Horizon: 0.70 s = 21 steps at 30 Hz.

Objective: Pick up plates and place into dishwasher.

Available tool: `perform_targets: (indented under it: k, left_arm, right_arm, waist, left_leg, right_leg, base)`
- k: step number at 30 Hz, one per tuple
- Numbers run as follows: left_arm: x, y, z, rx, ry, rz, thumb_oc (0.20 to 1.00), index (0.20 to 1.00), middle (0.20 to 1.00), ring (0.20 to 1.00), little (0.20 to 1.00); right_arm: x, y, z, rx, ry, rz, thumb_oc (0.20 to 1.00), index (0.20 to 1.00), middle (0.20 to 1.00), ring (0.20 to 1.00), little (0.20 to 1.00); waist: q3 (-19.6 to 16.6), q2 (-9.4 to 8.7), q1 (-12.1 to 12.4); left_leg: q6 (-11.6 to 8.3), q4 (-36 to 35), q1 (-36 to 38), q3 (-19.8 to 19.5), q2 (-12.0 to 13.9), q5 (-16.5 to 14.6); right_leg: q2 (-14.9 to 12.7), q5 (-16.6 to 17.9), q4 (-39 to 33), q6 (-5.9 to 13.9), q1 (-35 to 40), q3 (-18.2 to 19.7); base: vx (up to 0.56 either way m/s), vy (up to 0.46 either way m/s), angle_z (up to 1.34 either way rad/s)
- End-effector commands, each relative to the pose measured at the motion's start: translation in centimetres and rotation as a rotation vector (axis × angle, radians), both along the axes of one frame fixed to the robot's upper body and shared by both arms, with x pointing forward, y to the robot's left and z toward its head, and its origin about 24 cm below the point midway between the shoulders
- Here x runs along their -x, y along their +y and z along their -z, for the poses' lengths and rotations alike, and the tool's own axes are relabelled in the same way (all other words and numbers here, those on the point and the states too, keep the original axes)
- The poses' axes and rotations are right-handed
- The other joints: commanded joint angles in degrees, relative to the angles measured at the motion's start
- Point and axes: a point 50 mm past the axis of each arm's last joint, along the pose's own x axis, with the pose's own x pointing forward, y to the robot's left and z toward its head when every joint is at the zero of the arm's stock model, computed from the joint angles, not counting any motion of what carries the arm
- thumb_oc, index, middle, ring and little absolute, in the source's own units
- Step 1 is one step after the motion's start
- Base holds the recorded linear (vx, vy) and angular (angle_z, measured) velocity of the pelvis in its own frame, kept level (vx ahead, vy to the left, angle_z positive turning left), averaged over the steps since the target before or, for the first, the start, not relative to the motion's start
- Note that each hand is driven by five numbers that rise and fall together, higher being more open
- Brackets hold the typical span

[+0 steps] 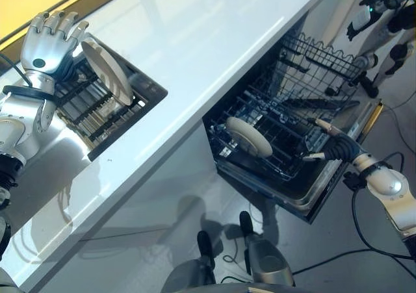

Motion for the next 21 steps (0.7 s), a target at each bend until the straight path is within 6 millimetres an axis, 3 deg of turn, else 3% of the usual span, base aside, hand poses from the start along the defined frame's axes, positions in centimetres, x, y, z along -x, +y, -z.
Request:
perform_targets:
  k: [1, 11, 15, 21]
  left_arm:
    - [0.7, 1.7, -4.1, -0.094, -0.044, -0.132, 1.0, 1.0, 1.0, 1.0, 1.0]
    - [0.7, 0.8, -6.2, -0.145, -0.222, -0.047, 1.0, 1.0, 1.0, 1.0, 1.0]
    - [0.4, 0.8, -7.1, -0.17, -0.21, -0.078, 1.0, 1.0, 1.0, 1.0, 1.0]
    - [-0.1, 0.9, -6.8, -0.181, -0.132, -0.116, 1.0, 1.0, 1.0, 1.0, 1.0]
  right_arm:
    - [-0.7, 0.6, -4.8, -0.016, -0.175, -0.051, 1.0, 1.0, 1.0, 1.0, 1.0]
    - [-1.1, 0.8, -4.8, -0.015, -0.162, -0.066, 1.0, 1.0, 1.0, 1.0, 1.0]
    - [-1.5, 1.0, -5.7, -0.02, -0.191, -0.067, 1.0, 1.0, 1.0, 1.0, 1.0]
    - [-1.7, 1.1, -6.1, -0.025, -0.195, -0.066, 1.0, 1.0, 1.0, 1.0, 1.0]
  waist:
    - [0.87, -1.23, 0.45]
    - [2.33, -2.22, 0.36]
    - [3.18, -2.62, 0.1]
    - [3.79, -2.63, -0.12]
  left_leg:
    - [1.5, 2.58, -2.88, 0.44, -2.39, -5.56]
    - [1.39, 2.1, -4.49, 0.53, -2.22, -4.74]
    - [1.22, 2.06, -5.28, 0.85, -2.08, -4.52]
    - [1.1, 2.17, -5.96, 0.9, -2.14, -4.34]
  right_leg:
    - [0.23, -7.82, 5.44, 4.57, -2.13, -0.45]
    - [0.46, -7.1, 5.22, 4.32, -3.81, -1.02]
    - [0.49, -6.72, 5.16, 4.44, -4.7, -1.0]
    - [0.45, -6.45, 5.25, 4.54, -5.49, -1.14]
  base:
    - [-0.04, 0.01, -0.06]
    - [-0.05, 0.008, -0.02]
    - [-0.07, -0.007, -0.03]
    - [-0.02, 0.003, -0.01]
